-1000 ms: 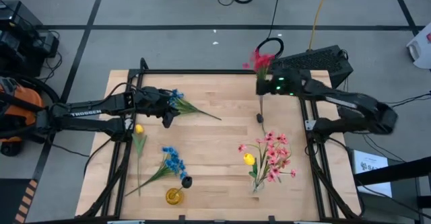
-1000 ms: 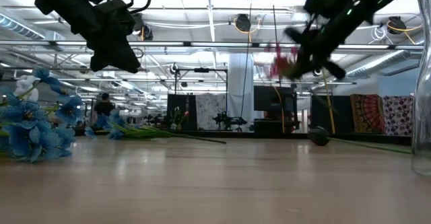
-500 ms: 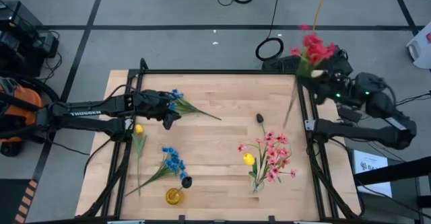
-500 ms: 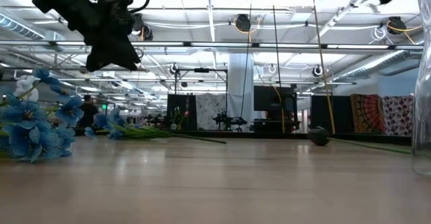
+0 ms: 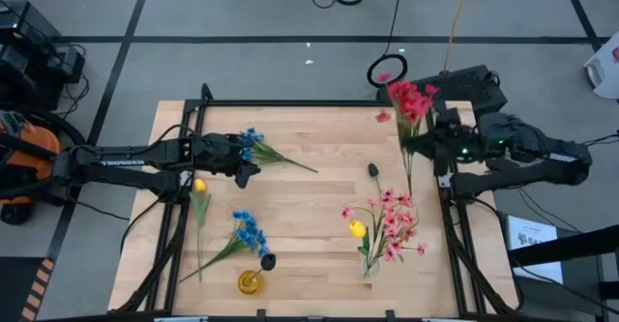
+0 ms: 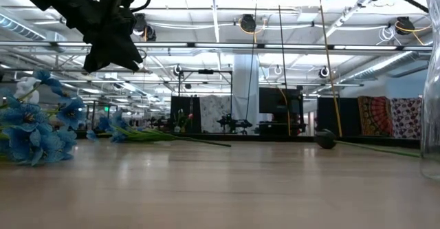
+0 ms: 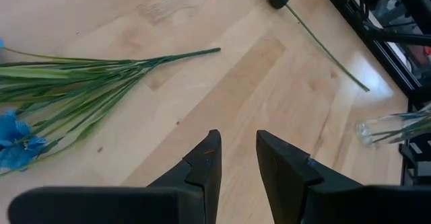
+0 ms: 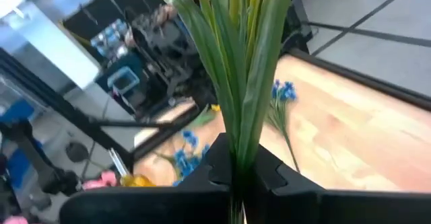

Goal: Sort flowers into vase by color
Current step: Put the red flowers into the transparent vase

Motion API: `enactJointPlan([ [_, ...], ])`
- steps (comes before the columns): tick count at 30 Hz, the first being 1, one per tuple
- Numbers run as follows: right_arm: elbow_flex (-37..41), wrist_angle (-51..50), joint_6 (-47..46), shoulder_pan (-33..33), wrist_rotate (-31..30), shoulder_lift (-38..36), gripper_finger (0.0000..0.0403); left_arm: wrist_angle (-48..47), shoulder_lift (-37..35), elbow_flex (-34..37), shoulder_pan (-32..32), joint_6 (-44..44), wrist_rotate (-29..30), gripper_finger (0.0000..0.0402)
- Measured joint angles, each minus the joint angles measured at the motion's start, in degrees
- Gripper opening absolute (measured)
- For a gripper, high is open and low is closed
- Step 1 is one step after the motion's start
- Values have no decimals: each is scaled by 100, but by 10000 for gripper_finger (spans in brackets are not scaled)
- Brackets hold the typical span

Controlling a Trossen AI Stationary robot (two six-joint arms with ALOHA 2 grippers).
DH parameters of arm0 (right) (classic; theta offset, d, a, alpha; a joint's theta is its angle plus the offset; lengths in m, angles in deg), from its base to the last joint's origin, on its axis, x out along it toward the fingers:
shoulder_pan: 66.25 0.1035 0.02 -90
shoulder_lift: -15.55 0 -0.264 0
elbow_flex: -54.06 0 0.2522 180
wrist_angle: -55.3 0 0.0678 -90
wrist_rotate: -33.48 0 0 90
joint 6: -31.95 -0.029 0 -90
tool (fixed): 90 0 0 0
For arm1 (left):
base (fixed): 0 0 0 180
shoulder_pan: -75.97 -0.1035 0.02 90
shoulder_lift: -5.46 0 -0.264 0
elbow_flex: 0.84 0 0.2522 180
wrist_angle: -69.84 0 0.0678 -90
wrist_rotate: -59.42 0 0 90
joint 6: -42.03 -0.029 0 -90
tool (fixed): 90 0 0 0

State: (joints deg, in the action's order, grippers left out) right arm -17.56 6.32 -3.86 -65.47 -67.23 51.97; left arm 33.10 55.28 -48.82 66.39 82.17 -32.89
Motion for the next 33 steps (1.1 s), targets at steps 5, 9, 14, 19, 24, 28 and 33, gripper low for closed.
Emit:
enactJointPlan([
  [5,0,-601,8,559,-693,96,0,-2,0,0,89,-71,70,99],
  [9,0,-1873,-195,762,-1266,77,0,-2,0,0,166,-224,249,99],
  [14,94,-3644,-1923,808,-888,130,0,-4,0,0,185,-447,265,99],
  [19,718,-3223,-2519,1001,61,137,0,-4,0,0,185,-538,264,99],
  [24,1454,-729,-2444,1461,347,179,0,-4,0,0,185,-644,263,99],
  [28,1774,1008,-2105,1771,19,389,0,-4,0,0,185,-761,263,99],
  [33,1808,2178,-1398,2025,-755,893,0,-2,0,0,185,-801,263,99],
])
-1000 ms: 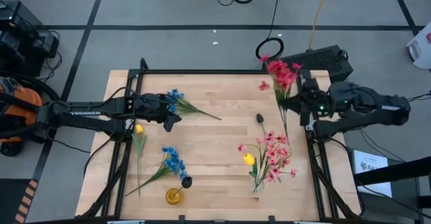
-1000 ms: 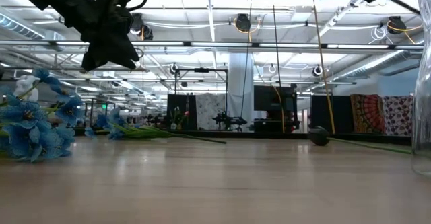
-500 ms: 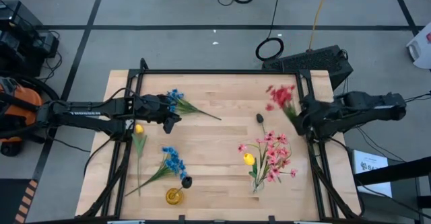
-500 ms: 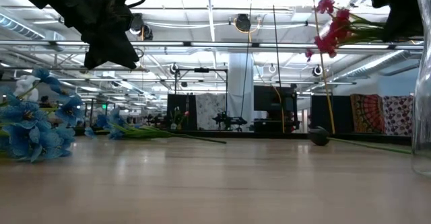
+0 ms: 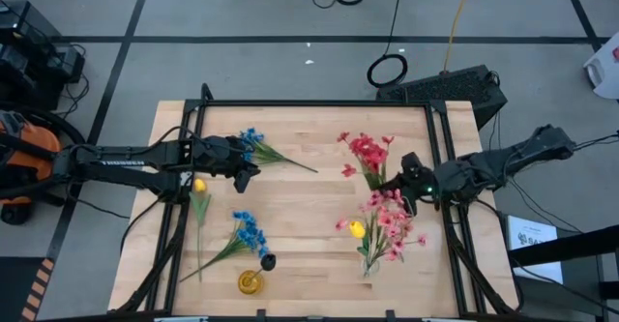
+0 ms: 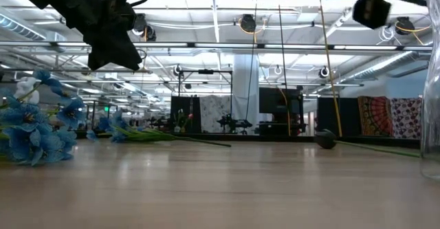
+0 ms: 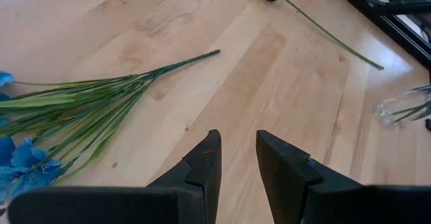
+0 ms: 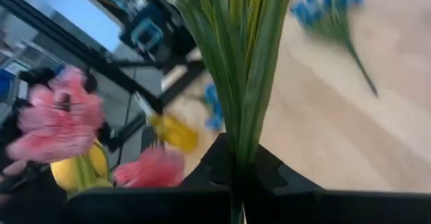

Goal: Sort flowers into vase by color
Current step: Put the red flowers into the transparent vase

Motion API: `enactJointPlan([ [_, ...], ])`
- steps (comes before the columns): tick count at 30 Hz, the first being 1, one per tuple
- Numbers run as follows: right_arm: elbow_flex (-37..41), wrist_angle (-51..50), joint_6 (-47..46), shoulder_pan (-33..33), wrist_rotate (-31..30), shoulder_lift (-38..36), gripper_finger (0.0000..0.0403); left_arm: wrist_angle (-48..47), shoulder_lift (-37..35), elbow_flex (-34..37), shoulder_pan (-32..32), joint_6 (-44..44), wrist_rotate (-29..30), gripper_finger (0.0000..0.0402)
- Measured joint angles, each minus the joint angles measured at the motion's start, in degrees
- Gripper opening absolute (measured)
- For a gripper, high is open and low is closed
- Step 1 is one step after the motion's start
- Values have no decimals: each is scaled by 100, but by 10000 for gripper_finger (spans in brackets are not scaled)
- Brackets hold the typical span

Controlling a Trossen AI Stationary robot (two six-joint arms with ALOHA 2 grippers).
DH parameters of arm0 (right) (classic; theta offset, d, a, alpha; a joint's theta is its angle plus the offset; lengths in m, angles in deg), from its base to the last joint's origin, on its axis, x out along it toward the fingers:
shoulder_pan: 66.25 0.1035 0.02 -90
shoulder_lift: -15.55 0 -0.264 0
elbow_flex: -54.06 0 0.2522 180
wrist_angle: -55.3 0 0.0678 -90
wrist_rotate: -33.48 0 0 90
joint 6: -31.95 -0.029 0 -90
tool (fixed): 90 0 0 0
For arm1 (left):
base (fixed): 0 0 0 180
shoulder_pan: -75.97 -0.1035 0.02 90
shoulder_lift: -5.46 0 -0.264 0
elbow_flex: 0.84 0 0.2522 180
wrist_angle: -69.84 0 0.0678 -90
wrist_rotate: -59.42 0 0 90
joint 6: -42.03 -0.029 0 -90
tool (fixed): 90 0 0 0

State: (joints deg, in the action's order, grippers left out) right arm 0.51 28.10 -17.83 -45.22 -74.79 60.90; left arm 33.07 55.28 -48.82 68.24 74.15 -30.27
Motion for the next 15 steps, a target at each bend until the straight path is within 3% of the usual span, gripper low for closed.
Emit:
enactJointPlan([
  [8,0,2097,950,236,-432,956,0,0,0,0,1,-3,-2,99],
  [15,0,2594,992,380,-427,1243,0,3,2,0,0,-1,-4,99],
])
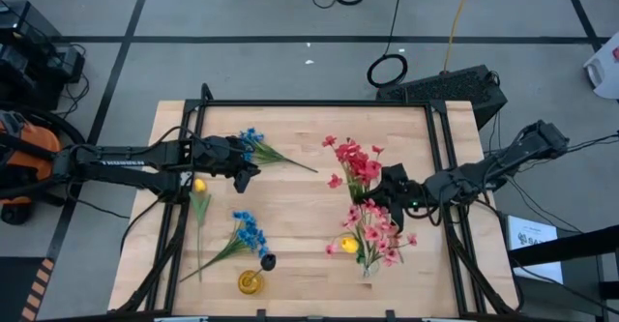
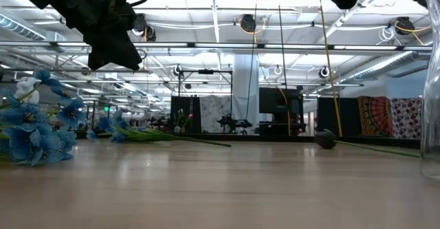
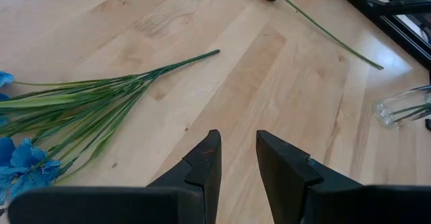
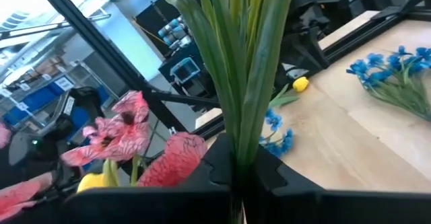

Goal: Sort flowers into vase by color
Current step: Put the red flowers into the transparent vase

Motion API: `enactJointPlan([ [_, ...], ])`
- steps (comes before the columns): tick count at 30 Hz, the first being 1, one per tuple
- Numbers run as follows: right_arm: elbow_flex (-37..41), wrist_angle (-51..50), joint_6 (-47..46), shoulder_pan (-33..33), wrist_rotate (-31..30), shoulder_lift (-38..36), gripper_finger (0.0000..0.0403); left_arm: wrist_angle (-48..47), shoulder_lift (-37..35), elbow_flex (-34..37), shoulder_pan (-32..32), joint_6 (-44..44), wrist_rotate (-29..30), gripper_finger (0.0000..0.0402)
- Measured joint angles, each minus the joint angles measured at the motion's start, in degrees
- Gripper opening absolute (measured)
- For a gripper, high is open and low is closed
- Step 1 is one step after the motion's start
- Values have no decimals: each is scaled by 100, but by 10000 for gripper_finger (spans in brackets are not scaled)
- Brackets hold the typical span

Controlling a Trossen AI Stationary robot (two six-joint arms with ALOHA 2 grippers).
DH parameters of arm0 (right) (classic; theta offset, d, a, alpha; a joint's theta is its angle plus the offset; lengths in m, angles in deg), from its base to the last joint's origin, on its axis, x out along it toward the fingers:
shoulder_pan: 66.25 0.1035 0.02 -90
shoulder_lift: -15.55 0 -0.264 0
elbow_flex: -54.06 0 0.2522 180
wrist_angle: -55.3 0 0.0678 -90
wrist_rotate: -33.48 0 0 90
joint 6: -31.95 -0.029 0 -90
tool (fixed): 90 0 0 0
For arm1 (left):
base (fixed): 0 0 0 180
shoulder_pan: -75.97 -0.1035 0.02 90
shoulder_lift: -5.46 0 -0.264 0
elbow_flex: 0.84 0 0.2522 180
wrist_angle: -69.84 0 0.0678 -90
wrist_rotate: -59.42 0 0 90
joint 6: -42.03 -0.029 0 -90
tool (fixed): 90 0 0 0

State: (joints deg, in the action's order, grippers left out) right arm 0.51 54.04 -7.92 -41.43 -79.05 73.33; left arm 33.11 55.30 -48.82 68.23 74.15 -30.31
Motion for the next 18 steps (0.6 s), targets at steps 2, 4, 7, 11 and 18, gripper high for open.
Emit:
enactJointPlan([
  [2,0,5,-3,8,5,-16,0,1,0,0,1,0,-1,99],
  [4,0,7,-10,6,7,-91,0,1,0,0,1,0,-2,99],
  [7,-59,20,5,6,7,-197,0,2,0,0,1,0,-2,99],
  [11,-169,22,43,23,59,-271,0,4,0,0,1,11,-2,99],
  [18,-195,-72,252,349,166,-43,0,6,0,0,0,17,-4,99],
])
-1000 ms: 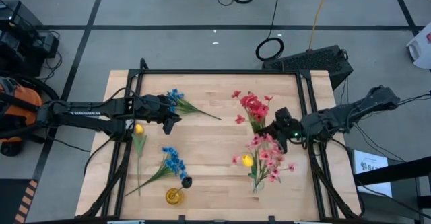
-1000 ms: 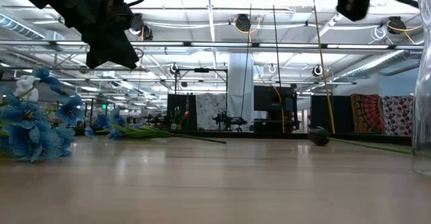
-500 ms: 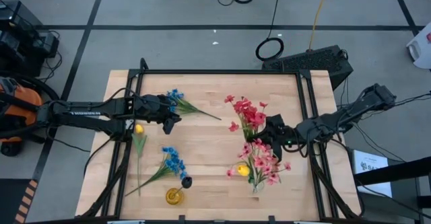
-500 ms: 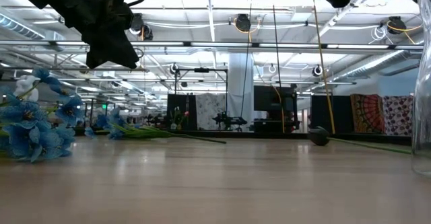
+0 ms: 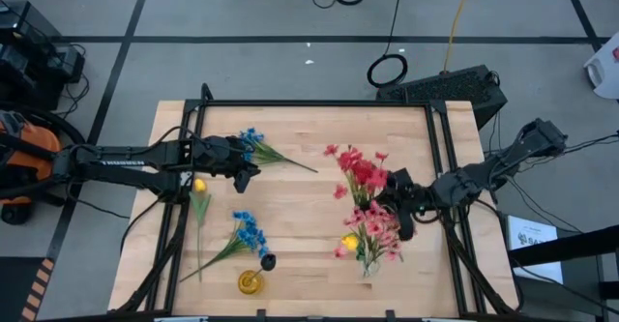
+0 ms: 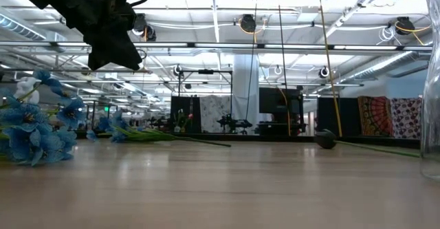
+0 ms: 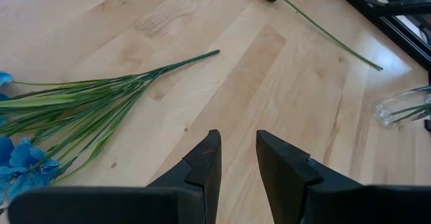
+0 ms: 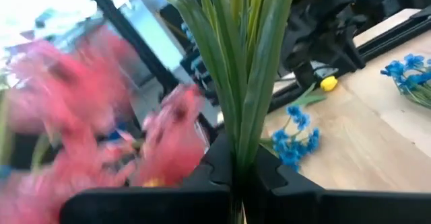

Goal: Sort flowers into vase by color
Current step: Put the red flowers into the transparent vase

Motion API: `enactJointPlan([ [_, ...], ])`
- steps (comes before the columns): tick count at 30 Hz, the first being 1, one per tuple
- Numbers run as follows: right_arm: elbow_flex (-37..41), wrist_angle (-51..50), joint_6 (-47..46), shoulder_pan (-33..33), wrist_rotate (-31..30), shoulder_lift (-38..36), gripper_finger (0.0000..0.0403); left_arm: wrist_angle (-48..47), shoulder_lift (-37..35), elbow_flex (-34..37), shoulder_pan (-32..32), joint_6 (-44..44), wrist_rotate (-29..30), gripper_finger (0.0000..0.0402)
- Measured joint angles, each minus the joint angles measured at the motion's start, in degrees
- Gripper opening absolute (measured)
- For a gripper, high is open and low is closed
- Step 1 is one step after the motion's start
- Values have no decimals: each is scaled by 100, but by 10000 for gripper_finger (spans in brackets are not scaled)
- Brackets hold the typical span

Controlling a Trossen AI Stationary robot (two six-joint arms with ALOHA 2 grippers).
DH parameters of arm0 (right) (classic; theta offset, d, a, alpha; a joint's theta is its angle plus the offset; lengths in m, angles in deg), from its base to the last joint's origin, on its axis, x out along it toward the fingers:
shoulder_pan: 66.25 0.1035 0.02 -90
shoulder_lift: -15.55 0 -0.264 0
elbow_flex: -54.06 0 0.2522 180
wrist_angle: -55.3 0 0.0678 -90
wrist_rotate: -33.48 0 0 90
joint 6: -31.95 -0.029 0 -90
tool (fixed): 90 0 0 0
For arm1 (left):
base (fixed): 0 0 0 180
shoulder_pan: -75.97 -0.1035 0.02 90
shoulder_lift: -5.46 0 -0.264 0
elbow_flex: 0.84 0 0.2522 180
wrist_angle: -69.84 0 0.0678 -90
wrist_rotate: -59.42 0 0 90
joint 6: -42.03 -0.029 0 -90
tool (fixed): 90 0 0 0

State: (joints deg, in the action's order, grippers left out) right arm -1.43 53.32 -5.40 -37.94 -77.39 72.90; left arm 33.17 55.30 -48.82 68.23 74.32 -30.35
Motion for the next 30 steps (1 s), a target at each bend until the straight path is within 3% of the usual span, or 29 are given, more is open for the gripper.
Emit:
enactJointPlan([
  [9,0,54,484,455,-331,588,0,-1,0,0,1,33,-3,99],
  [16,0,8,305,647,-316,803,2,6,0,0,1,32,-4,99],
  [30,0,-441,201,733,-294,664,70,14,0,0,1,39,-160,99],
])
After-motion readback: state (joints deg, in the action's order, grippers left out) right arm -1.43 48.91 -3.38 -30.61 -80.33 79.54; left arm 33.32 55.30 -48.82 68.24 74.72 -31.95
